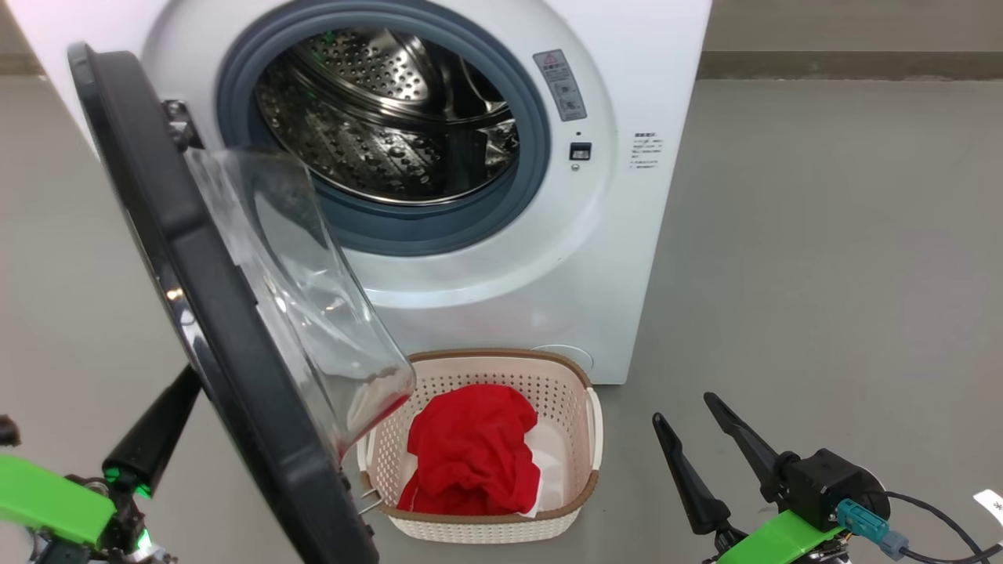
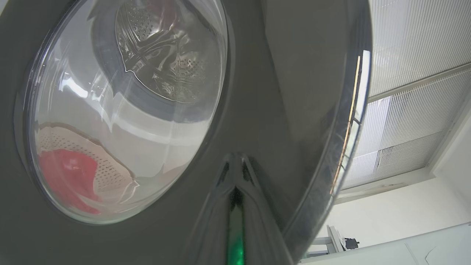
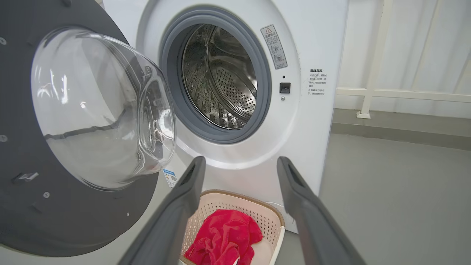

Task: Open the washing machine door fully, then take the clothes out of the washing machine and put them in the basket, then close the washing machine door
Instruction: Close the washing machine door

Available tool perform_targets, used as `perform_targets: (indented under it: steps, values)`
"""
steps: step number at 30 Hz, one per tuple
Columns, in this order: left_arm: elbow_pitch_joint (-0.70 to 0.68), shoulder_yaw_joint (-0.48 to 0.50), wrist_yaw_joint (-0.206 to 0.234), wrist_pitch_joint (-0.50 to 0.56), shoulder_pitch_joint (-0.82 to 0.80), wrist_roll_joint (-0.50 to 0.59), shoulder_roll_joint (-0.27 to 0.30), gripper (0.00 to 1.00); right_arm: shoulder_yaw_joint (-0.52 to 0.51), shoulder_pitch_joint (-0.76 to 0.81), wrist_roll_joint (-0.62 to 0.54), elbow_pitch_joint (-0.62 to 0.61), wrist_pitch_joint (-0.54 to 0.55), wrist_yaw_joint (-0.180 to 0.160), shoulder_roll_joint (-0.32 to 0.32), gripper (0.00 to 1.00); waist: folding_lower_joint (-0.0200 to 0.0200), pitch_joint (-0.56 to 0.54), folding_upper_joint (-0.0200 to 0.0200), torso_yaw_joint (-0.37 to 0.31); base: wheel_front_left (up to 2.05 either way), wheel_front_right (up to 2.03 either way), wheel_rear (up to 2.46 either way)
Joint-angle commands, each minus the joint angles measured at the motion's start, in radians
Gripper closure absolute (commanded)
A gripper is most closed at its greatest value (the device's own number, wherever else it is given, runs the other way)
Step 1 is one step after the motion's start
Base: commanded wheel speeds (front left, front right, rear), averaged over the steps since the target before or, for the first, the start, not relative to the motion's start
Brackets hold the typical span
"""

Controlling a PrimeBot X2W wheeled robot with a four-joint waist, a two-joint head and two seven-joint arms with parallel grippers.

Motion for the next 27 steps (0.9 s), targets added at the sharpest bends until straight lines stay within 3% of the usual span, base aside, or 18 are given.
perform_targets:
  steps: [1,6,8,9,10,13,14,17,27]
  values:
    - [-0.028,0.014,-0.003,-0.001,-0.009,-0.01,0.014,1.0,0.026,-0.019,0.001,-0.024,-0.006,0.006,-0.011,0.0,0.0,0.0,0.0,-0.009,0.0,0.0,0.0]
    - [-0.024,0.021,-0.046,-0.039,0.0,0.027,0.028,1.0,0.025,-0.018,0.001,-0.025,-0.006,0.006,-0.012,0.0,0.0,0.001,0.0,-0.018,0.0,0.0,0.0]
    - [-0.016,0.02,-0.081,-0.072,0.013,0.079,0.05,0.67,0.021,-0.017,0.003,-0.025,-0.006,0.006,-0.011,0.0,0.0,0.002,0.0,-0.018,0.0,0.0,0.0]
    - [-0.009,0.022,-0.1,-0.097,0.018,0.107,0.056,0.24,0.02,-0.017,0.004,-0.025,-0.006,0.006,-0.011,0.0,0.0,0.002,0.0,-0.017,0.0,0.0,0.0]
    - [-0.001,0.022,-0.123,-0.126,0.022,0.142,0.066,0.0,0.019,-0.017,0.004,-0.025,-0.006,0.006,-0.01,0.0,0.0,0.002,0.0,-0.015,0.0,0.0,0.0]
    - [0.026,0.015,-0.198,-0.223,0.031,0.251,0.092,0.0,0.019,-0.018,0.005,-0.022,-0.006,0.006,-0.009,0.0,0.0,0.002,0.0,-0.011,0.0,0.0,0.0]
    - [0.026,0.015,-0.198,-0.223,0.031,0.251,0.092,0.0,0.019,-0.018,0.005,-0.022,-0.006,0.006,-0.009,0.0,0.0,0.002,0.0,-0.011,0.0,0.0,0.0]
    - [0.058,-0.004,-0.25,-0.333,0.042,0.387,0.121,0.0,0.02,-0.02,0.005,-0.021,-0.006,0.006,-0.008,0.0,0.0,0.002,0.0,-0.007,0.0,0.0,0.0]
    - [0.167,-0.094,-0.292,-0.748,0.103,0.786,0.178,0.0,0.02,-0.026,0.006,-0.021,-0.006,0.006,-0.007,0.0,0.0,0.007,0.0,-0.009,0.0,0.0,0.0]
